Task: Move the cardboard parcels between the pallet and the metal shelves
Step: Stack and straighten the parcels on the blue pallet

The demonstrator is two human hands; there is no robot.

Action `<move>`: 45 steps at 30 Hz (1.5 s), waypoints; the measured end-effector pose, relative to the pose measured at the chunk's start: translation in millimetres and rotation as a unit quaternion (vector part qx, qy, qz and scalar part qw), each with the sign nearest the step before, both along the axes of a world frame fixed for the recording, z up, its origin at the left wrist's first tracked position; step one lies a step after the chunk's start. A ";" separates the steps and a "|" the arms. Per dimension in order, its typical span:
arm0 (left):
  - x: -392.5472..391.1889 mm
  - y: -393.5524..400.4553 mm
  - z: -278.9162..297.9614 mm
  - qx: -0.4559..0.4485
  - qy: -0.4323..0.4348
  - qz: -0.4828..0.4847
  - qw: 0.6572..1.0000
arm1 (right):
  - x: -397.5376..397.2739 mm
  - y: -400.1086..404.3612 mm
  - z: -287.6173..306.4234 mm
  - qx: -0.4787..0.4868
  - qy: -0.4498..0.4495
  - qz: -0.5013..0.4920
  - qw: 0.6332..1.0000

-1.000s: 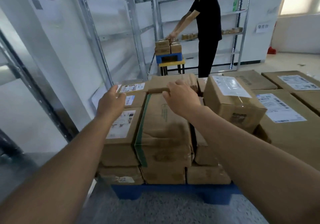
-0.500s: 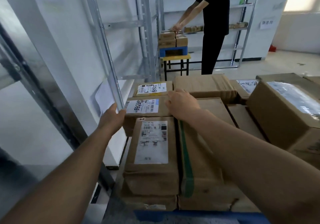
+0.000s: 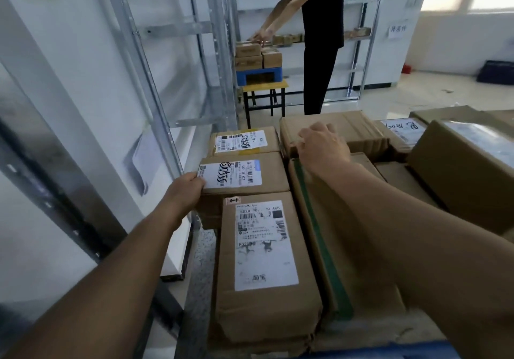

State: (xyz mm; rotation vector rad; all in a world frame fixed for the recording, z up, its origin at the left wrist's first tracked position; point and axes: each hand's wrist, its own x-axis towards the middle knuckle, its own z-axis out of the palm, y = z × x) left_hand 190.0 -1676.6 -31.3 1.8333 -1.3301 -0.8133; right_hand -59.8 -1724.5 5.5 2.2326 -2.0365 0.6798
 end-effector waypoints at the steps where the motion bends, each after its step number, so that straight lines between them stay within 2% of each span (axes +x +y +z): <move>1: -1.4 -0.4 2.5 -0.006 -0.004 0.001 1.000 | -1.5 -1.2 0.2 0.016 0.005 0.002 1.000; 5: -6.1 1.1 9.4 -0.007 -0.004 0.012 1.000 | -3.2 -2.3 -0.5 0.051 0.028 0.014 0.998; 14: -13.1 6.2 2.7 -0.007 0.071 0.014 0.997 | -13.0 0.9 0.9 0.065 0.033 0.048 0.996; 22: -14.1 5.2 4.5 0.020 0.049 -0.001 0.999 | -14.4 0.9 5.2 0.077 0.047 0.054 0.994; 30: -12.7 -40.3 21.8 -0.049 -0.029 0.040 0.998 | -0.6 -31.9 16.8 0.053 0.019 0.066 0.996; 34: -6.2 -76.4 21.6 -0.018 -0.062 0.026 0.998 | 3.4 -64.0 17.5 0.061 0.027 0.075 0.995; 38: 3.8 -108.9 16.7 0.050 -0.069 0.018 0.996 | 4.0 -97.9 14.7 0.085 0.052 0.058 0.993; 40: 6.2 -119.8 10.9 0.077 -0.041 0.011 0.996 | 1.9 -110.4 11.1 0.108 0.063 0.044 0.991; 43: 2.8 -125.2 6.9 0.090 0.071 -0.016 0.993 | -1.3 -120.7 5.3 0.131 0.087 0.046 0.987; 45: 2.4 -129.4 5.9 0.086 0.094 -0.029 0.991 | -2.5 -123.5 3.4 0.132 0.091 0.050 0.986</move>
